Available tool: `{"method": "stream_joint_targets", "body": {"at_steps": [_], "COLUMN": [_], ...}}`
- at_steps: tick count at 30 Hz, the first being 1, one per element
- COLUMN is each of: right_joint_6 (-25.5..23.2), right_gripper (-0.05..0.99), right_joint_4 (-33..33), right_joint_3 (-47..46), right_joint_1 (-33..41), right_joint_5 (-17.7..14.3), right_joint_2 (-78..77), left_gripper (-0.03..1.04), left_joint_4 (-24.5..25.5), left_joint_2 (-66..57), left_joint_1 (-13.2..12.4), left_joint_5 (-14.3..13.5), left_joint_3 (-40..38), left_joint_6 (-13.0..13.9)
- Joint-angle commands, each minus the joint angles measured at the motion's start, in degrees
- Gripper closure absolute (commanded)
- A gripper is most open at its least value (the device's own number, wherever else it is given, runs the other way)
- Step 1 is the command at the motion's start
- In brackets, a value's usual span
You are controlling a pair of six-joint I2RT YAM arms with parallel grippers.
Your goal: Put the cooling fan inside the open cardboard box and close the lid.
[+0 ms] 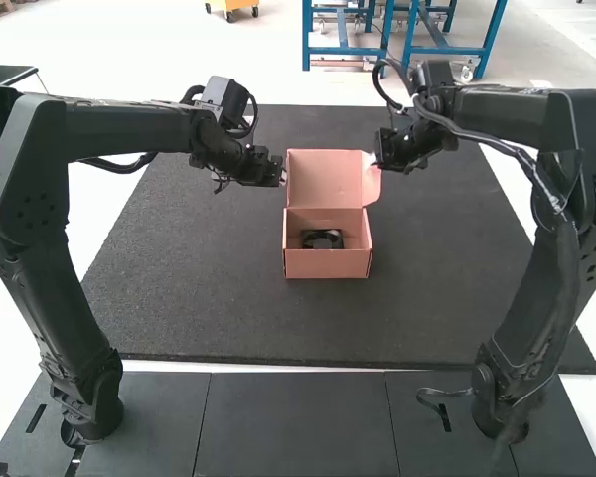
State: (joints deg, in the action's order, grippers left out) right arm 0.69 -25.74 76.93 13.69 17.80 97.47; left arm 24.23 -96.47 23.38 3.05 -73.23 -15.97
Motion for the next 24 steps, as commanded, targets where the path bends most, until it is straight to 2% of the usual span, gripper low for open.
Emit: {"method": "stream_joint_targets", "body": {"at_steps": [1, 8, 11, 16, 24], "right_joint_6": [0.5, 1.3, 1.6, 2.1, 2.4], "right_gripper": [0.71, 0.72, 0.77, 0.90, 0.94], "right_joint_4": [-0.2, -1.8, -2.0, -2.3, -3.4], "right_joint_3": [2.7, 3.0, 3.0, 3.0, 3.0], "right_joint_1": [-1.3, -1.4, -1.4, -1.4, -1.4], "right_joint_5": [0.3, 0.2, 0.2, 0.2, 0.3], "right_joint_2": [-0.1, -0.2, -0.3, -0.2, -0.3], "left_gripper": [0.05, 0.05, 0.05, 0.05, 0.05], "left_joint_4": [-0.1, 0.0, 0.1, 0.2, 0.2], "left_joint_2": [0.9, 0.9, 0.9, 1.0, 1.1], "left_joint_1": [0.4, 0.4, 0.4, 0.5, 0.5], "left_joint_5": [0.5, 0.5, 0.5, 0.5, 0.5], "left_joint_3": [-1.8, -1.8, -1.7, -1.7, -1.9], "left_joint_6": [-0.5, -0.4, -0.3, -0.3, -0.5]}}
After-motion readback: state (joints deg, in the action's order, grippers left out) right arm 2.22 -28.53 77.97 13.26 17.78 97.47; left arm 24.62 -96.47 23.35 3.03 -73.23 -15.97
